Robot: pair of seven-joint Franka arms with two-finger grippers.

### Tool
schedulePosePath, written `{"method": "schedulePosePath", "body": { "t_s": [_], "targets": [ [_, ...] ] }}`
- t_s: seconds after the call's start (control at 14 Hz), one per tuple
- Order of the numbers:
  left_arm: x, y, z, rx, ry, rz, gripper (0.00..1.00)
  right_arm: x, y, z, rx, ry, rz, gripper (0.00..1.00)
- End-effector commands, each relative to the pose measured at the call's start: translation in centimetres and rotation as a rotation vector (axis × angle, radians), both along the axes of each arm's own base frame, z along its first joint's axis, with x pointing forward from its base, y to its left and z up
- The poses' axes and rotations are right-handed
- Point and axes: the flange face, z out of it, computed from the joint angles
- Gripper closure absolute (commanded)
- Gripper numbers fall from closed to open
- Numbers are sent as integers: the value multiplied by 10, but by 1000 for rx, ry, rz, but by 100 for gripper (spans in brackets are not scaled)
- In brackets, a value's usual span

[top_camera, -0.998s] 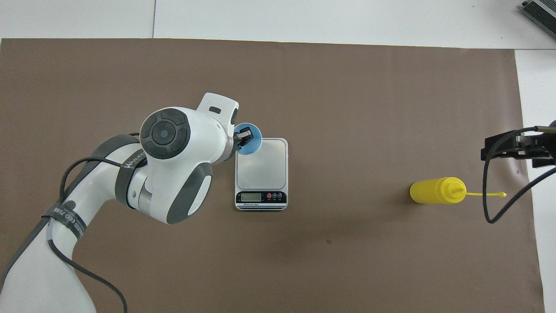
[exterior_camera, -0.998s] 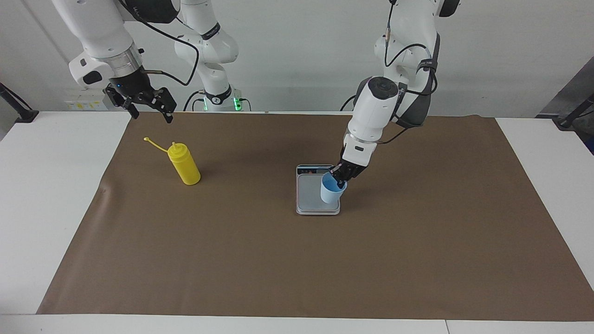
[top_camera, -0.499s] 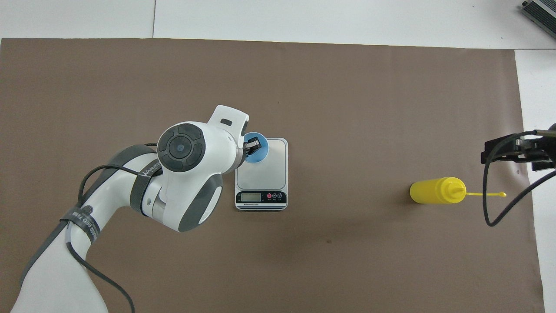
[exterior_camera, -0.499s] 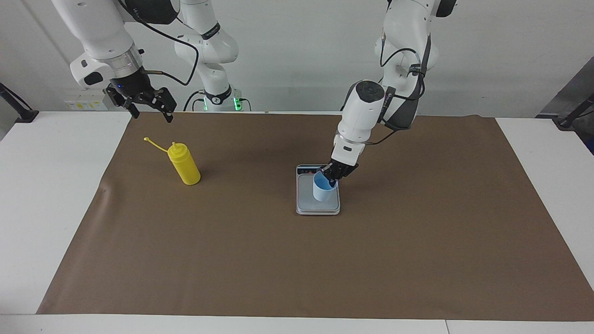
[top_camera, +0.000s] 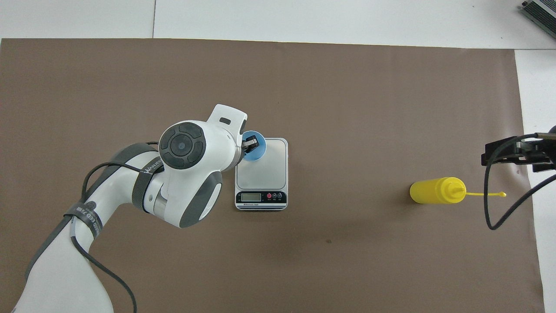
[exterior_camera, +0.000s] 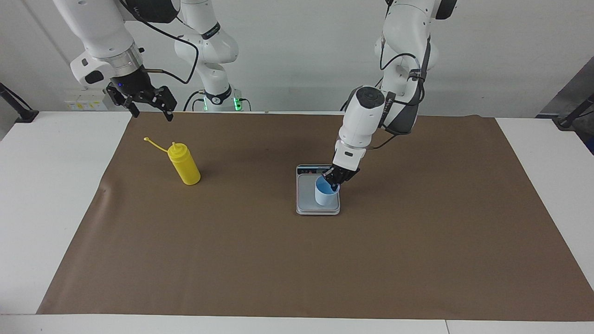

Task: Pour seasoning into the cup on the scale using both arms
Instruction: 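Lower the blue cup onto the scale and open the left gripper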

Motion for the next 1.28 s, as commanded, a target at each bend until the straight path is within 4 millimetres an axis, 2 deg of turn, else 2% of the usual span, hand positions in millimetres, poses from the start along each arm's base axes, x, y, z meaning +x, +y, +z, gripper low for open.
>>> {"method": "schedulePosePath", "body": {
  "t_s": [0.0,0.36,0.43,0.5,0.57,0.64,0.71,0.93,1.07,1.21],
  "targets": [
    [1,0,0,7,-21,-12,100,-9,-8,-2,7,4,28,0],
    [-3,-6,-1,6,-20,-20,100,-9,-7,-2,8,4,29,0],
    [-3,-6,-1,6,-21,-21,91,-9,-7,-2,8,4,30,0],
    [-2,-6,-1,7,-21,-21,75,-9,-6,-1,8,3,31,0],
    [-2,-5,-1,7,-21,-21,45,-9,-6,-1,8,4,31,0],
    [-2,-6,-2,7,-19,-23,7,-9,-6,-1,8,4,31,0],
    [-2,-5,-1,7,-21,-20,0,-9,-6,-1,8,3,31,0],
    [1,5,4,34,-16,-20,0,-9,-6,-1,8,3,31,0],
    [7,12,21,95,-35,-55,0,-9,-6,-1,8,4,31,0],
    [20,39,45,118,-50,-67,0,-9,-6,-1,8,3,31,0]
  ]
}}
